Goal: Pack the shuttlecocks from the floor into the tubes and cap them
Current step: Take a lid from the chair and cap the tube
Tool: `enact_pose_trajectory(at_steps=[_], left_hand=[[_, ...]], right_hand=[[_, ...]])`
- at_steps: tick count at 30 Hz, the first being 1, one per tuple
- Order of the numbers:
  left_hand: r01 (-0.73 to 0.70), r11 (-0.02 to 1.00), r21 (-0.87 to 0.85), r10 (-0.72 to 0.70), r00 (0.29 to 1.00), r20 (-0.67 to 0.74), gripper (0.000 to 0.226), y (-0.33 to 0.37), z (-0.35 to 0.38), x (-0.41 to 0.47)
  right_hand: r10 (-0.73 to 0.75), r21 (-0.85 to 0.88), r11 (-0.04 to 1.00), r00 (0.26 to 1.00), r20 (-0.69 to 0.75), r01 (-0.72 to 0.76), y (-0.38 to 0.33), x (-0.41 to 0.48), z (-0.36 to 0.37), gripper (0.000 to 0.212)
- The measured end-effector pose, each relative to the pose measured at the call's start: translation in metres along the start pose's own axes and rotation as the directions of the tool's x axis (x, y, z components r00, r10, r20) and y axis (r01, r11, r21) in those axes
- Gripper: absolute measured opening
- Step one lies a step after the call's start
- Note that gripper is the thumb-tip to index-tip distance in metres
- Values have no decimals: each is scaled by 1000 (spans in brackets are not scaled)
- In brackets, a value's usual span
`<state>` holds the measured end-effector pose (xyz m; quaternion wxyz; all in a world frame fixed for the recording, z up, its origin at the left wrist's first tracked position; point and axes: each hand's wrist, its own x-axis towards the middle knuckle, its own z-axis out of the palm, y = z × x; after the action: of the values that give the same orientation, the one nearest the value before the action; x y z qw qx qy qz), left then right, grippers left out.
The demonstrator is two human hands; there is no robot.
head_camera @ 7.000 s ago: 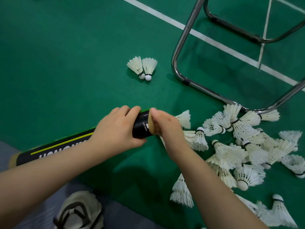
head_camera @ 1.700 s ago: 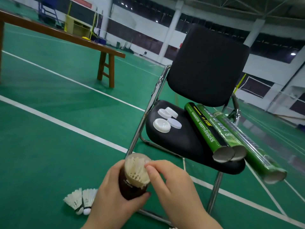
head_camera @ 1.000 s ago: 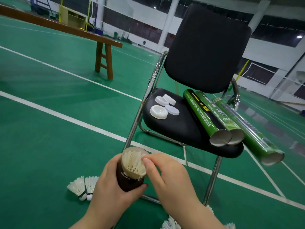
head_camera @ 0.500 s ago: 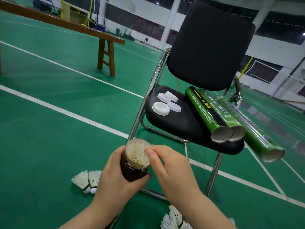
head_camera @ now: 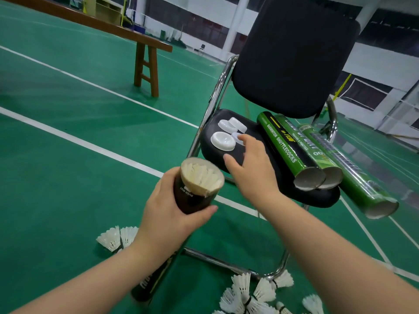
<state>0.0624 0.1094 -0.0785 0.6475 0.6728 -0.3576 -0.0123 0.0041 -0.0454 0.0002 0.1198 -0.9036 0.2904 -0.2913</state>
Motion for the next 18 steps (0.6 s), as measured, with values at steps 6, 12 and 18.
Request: enact_pose_trajectory(at_steps=[6,12,18], left_hand=[[20,1000,-10,-21,999,-44,71,-11,10,12],[128,991,-27,-128,992,7,67,-35,13,-2],[141,990,0,-141,990,11,70,-45,13,-12]], right_hand=[[-89,-339,926,967,237,168,1,59,34,67],[-74,-466,849,929,361,249,6,89,56,60],[-260,-239,931,961,98,277,-1,66,50,25]])
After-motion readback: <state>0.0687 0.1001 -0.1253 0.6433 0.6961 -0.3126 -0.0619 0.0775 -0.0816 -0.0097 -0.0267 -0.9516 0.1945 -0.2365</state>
